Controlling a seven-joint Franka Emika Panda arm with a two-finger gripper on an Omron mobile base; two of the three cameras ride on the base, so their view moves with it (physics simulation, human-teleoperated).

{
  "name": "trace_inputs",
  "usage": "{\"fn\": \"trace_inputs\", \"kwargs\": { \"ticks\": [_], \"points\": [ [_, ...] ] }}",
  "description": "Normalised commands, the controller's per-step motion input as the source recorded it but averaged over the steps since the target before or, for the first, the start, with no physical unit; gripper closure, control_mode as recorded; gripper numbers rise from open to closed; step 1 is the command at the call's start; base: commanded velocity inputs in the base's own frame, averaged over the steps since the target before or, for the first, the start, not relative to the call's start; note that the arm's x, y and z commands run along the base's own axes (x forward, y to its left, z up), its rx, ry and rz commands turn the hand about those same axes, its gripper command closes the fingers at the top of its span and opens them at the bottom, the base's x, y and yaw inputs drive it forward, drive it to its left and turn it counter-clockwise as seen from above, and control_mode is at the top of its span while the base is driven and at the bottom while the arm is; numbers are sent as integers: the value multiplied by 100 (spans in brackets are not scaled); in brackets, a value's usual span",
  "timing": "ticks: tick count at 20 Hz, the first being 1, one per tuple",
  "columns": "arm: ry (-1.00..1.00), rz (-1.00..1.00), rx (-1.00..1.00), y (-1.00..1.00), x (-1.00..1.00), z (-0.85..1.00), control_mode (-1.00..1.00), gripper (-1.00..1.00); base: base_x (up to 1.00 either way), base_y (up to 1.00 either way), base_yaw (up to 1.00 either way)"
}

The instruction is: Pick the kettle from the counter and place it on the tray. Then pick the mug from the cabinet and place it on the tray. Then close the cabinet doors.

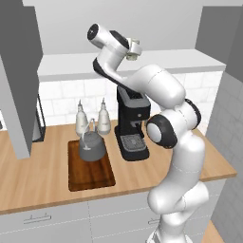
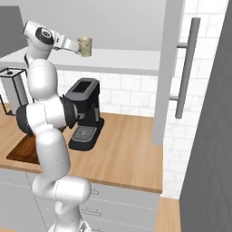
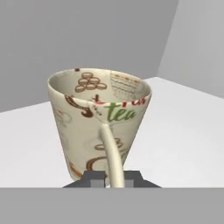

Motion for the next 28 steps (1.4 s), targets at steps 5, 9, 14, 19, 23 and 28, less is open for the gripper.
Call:
{"fn": "trace_inputs", "kwargs": {
  "ticks": [5, 9, 14, 19, 23, 28],
  "points": [
    [-1, 0, -1, 0, -7, 0, -100, 100, 0, 0, 0],
    [-18, 4, -2, 0, -58, 0, -100, 100, 0, 0, 0],
    [-27, 20, 0, 0, -98, 0, -100, 100, 0, 0, 0],
    [-10, 35, 0, 8, -100, 0, -100, 100, 0, 0, 0],
    [-3, 31, 1, 10, -100, 0, -100, 100, 0, 0, 0],
    [0, 27, 0, 16, -100, 0, -100, 100, 0, 0, 0]
  ]
}}
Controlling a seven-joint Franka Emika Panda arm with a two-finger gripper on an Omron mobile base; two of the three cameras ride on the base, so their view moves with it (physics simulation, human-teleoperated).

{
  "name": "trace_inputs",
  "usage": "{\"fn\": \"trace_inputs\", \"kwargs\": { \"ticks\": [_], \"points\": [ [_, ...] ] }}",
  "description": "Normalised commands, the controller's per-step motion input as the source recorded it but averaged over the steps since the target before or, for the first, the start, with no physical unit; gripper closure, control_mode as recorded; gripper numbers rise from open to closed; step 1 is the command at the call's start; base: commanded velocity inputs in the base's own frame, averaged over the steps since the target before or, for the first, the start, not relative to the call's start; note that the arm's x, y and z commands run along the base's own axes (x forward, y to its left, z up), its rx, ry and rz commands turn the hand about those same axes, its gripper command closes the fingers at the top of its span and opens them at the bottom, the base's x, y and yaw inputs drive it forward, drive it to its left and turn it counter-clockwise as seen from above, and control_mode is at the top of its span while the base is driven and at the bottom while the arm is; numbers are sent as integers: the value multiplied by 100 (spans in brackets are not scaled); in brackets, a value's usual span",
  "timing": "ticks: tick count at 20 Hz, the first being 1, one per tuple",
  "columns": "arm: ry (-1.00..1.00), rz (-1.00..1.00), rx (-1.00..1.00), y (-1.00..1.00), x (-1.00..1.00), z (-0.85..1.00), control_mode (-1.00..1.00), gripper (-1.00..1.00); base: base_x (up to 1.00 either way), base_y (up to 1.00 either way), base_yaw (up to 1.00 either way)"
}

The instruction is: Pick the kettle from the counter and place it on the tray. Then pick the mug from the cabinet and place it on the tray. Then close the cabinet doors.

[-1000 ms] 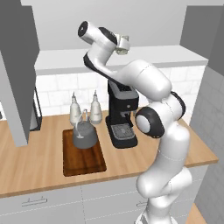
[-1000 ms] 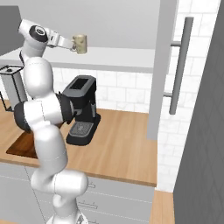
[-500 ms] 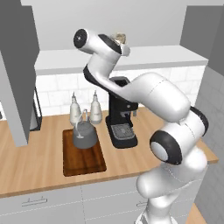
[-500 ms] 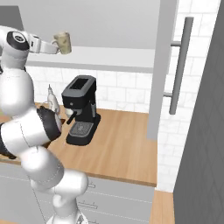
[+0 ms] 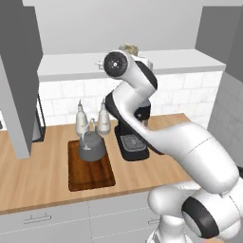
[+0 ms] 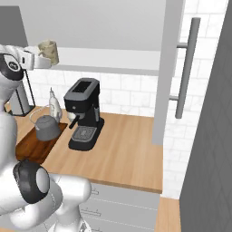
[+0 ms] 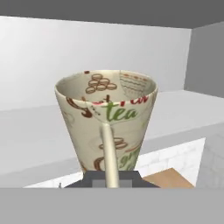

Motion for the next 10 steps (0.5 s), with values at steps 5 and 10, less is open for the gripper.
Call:
{"fn": "trace_inputs", "kwargs": {
  "ticks": [5, 10],
  "points": [
    [0, 27, 0, 30, -100, 0, -100, 100, 0, 0, 0],
    [7, 35, -2, 40, -99, 0, -100, 100, 0, 0, 0]
  ]
}}
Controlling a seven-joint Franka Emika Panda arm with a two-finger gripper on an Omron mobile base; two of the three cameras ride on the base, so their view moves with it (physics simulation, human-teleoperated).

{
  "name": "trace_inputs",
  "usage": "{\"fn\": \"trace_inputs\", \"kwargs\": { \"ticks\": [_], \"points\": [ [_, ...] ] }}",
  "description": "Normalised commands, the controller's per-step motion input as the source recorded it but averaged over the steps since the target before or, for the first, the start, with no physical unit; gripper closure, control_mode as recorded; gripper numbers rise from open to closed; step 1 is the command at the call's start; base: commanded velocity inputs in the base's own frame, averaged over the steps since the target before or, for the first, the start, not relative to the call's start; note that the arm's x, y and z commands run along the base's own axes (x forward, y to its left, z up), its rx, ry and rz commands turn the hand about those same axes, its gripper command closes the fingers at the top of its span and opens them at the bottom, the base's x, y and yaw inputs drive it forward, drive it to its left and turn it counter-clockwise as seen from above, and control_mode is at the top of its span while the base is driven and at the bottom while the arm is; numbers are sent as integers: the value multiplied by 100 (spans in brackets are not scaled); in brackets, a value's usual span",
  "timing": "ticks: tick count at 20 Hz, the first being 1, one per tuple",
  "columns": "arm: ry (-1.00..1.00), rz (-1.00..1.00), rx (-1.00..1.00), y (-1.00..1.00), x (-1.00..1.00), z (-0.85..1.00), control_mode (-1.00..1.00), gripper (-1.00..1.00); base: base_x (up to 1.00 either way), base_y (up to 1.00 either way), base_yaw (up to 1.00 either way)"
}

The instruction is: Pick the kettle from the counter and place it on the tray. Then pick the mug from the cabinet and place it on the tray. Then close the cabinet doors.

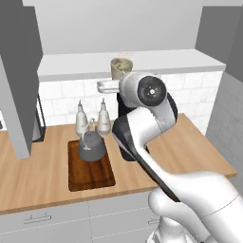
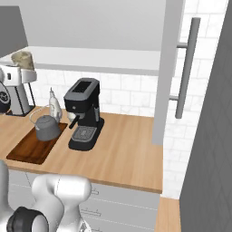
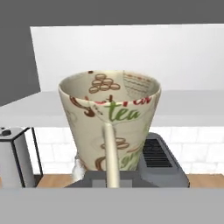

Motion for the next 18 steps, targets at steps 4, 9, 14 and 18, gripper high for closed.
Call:
{"fn": "trace_inputs", "kwargs": {
  "ticks": [4, 9, 14, 18],
  "points": [
    [12, 50, -1, 26, -84, -1, -100, 100, 0, 0, 0],
    [3, 45, 0, 2, -60, -9, -100, 100, 0, 0, 0],
    [2, 38, 0, 3, -32, -16, -100, 100, 0, 0, 0],
    [4, 11, 0, 7, 0, -3, -100, 100, 0, 0, 0]
  ]
}}
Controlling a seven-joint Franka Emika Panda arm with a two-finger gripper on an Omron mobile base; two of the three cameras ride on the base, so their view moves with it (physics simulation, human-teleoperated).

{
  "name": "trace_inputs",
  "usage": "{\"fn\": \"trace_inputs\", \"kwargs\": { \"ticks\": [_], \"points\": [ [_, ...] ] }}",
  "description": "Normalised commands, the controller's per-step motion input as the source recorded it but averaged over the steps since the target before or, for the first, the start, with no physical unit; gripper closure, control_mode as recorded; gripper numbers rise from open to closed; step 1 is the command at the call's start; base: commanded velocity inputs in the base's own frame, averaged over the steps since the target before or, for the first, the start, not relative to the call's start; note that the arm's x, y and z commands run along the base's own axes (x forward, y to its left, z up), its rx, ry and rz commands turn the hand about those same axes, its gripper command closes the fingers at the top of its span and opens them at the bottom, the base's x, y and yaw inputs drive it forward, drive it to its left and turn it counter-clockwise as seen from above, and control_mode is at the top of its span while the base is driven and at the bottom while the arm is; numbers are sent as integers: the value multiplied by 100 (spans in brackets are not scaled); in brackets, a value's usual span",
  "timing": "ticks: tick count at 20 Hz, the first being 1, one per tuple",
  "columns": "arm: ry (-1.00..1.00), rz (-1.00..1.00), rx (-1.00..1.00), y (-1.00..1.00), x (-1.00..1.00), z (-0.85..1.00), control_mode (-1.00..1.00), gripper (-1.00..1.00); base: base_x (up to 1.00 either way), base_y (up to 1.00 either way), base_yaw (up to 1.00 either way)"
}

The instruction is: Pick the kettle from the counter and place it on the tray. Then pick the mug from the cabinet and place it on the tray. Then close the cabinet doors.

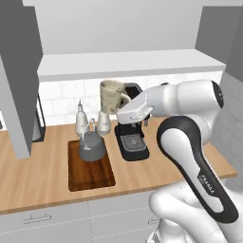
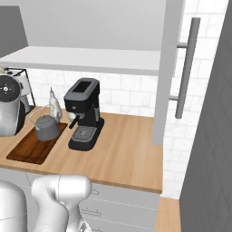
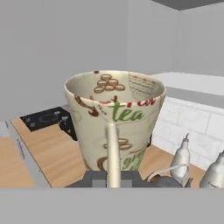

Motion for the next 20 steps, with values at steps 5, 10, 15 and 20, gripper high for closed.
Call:
{"fn": "trace_inputs", "kwargs": {
  "ticks": [5, 10, 15, 20],
  "points": [
    [13, 0, 0, 0, 1, -9, -100, 100, 0, 0, 0],
    [12, 3, -4, 6, 0, -47, -100, 100, 0, 0, 0],
    [6, 6, -2, 23, 0, -65, -100, 100, 0, 0, 0],
    [7, 8, 0, 22, 0, -70, -100, 100, 0, 0, 0]
  ]
}}
